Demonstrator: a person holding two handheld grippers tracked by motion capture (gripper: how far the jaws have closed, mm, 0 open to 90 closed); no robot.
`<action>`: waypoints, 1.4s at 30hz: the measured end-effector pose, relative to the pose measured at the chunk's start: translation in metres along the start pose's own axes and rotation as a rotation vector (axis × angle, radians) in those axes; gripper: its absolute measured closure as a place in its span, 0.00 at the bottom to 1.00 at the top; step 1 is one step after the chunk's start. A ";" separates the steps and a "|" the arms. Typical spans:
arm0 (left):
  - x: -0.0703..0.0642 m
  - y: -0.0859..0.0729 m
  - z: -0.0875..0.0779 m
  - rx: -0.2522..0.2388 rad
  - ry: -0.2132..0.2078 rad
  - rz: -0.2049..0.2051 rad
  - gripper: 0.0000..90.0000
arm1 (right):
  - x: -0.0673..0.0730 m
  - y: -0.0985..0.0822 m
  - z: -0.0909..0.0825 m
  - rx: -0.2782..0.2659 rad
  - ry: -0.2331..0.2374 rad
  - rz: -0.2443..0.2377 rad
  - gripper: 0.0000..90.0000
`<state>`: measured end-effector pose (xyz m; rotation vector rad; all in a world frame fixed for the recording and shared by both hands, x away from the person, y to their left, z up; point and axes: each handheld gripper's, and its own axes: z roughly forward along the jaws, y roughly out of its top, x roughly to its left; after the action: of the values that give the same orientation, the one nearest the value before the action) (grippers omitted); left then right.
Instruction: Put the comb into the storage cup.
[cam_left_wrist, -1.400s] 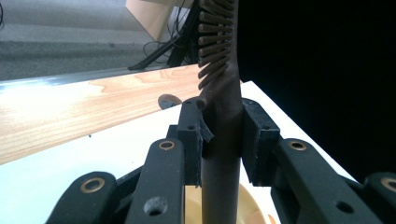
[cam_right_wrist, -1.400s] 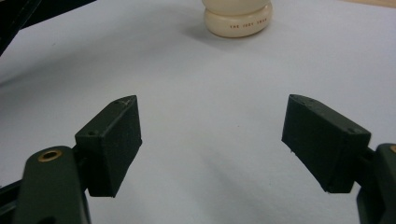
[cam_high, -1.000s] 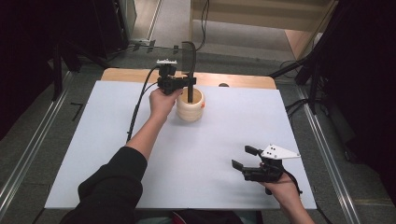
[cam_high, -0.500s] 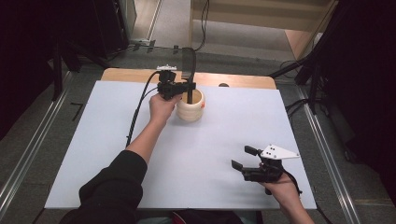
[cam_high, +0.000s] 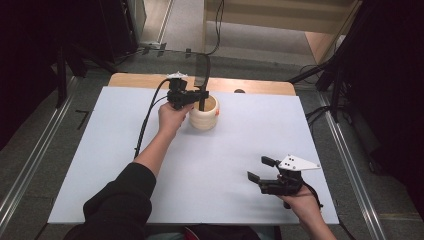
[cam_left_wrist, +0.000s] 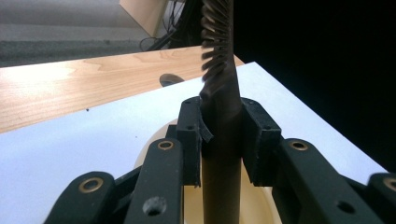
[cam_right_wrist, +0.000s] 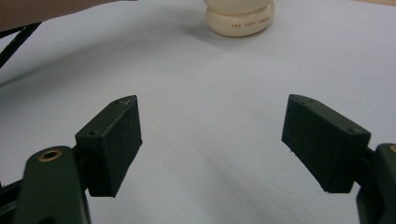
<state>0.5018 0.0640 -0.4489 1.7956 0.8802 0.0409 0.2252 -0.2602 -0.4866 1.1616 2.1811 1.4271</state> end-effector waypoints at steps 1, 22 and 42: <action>0.000 0.000 0.000 0.002 -0.002 0.007 0.80 | 0.000 0.000 0.000 0.000 0.000 0.000 0.20; -0.004 0.006 -0.014 -0.012 -0.043 0.023 0.45 | 0.002 0.000 0.001 0.007 0.005 -0.004 0.20; -0.002 0.004 -0.051 0.019 -0.086 -0.021 0.40 | 0.001 -0.001 0.002 0.010 0.009 -0.003 0.20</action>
<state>0.4809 0.1035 -0.4232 1.7922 0.8404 -0.0584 0.2251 -0.2584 -0.4881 1.1567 2.1975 1.4240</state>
